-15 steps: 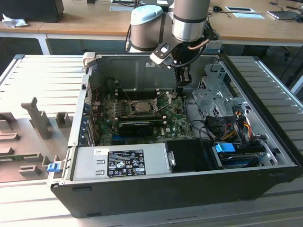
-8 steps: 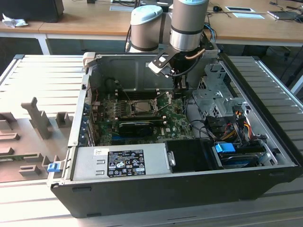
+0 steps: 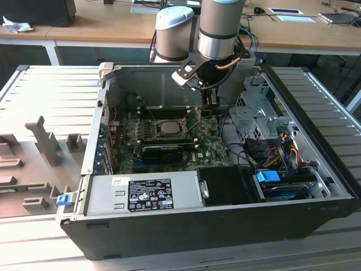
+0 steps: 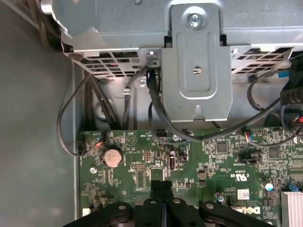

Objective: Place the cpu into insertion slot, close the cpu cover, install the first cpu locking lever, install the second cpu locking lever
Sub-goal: 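Close the cpu cover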

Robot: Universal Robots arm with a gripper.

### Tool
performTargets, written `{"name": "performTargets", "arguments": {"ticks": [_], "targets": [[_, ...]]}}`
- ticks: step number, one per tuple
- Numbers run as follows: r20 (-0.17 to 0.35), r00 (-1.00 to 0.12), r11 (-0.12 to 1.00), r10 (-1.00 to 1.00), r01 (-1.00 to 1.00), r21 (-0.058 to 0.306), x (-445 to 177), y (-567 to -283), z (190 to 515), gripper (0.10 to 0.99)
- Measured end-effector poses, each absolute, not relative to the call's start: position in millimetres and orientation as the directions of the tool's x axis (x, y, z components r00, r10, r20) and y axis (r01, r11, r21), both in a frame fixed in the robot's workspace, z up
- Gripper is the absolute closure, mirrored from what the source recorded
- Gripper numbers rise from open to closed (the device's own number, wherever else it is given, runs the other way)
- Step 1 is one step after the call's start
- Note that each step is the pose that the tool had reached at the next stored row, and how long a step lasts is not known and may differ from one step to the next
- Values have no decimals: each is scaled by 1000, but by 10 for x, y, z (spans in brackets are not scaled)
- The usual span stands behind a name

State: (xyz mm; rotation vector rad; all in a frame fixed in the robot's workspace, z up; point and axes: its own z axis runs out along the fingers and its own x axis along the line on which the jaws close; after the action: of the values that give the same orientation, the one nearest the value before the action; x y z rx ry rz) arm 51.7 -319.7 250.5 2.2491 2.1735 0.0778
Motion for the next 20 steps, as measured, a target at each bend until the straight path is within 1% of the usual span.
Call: {"name": "performTargets", "arguments": {"ticks": [20], "targets": [[27,34,-35,999,998,44,351,-3197,2505,980]]}}
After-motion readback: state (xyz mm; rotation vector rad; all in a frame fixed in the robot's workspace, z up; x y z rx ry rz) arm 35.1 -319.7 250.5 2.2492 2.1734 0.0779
